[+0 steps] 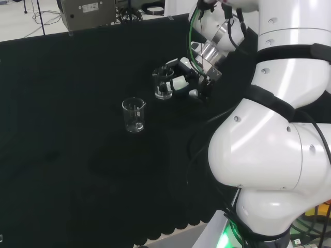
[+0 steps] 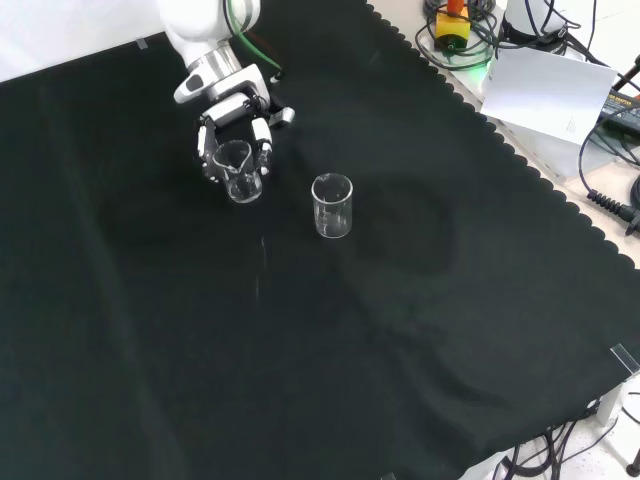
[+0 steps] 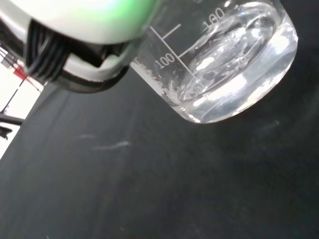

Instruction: Pick up the beaker on the right.

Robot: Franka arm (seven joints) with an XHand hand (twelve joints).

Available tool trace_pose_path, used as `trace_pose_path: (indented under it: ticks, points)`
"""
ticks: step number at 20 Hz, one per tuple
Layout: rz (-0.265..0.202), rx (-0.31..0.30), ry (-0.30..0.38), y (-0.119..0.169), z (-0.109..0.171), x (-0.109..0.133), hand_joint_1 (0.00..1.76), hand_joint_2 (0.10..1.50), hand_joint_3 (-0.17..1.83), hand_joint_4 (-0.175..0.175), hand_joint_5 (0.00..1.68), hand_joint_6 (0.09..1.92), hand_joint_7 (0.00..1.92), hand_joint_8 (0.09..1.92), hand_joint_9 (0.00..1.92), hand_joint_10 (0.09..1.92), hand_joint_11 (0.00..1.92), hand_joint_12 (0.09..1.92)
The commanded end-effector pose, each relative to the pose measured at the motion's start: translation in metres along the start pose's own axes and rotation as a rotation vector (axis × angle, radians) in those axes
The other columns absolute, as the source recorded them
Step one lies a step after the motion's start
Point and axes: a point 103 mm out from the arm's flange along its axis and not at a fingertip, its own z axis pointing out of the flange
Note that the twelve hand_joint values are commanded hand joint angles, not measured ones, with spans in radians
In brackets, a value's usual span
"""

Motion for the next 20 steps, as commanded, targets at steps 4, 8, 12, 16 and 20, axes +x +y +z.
trace_pose_path:
  ticks: [4,8,12,16,20]
  points:
    - [-0.066,-0.103,-0.173,-0.015,-0.059,0.055,1.14,0.62,0.65,0.175,1.39,0.46,1.70,0.15,1.72,0.09,1.46,0.66]
    - [-0.053,-0.073,-0.215,-0.032,-0.068,0.071,1.15,0.60,0.70,0.175,1.37,0.52,1.70,0.12,1.71,0.09,1.44,0.66]
    - [-0.040,-0.055,-0.267,-0.054,-0.074,0.090,1.15,0.58,0.75,0.175,1.34,0.59,1.70,0.11,1.70,0.09,1.42,0.68]
    - [-0.004,-0.012,-0.316,-0.076,-0.076,0.105,1.15,0.58,0.77,0.175,1.34,0.61,1.70,0.11,1.70,0.09,1.42,0.68]
    - [0.021,0.013,-0.359,-0.094,-0.075,0.121,1.15,0.58,0.77,0.175,1.34,0.61,1.70,0.11,1.71,0.09,1.42,0.68]
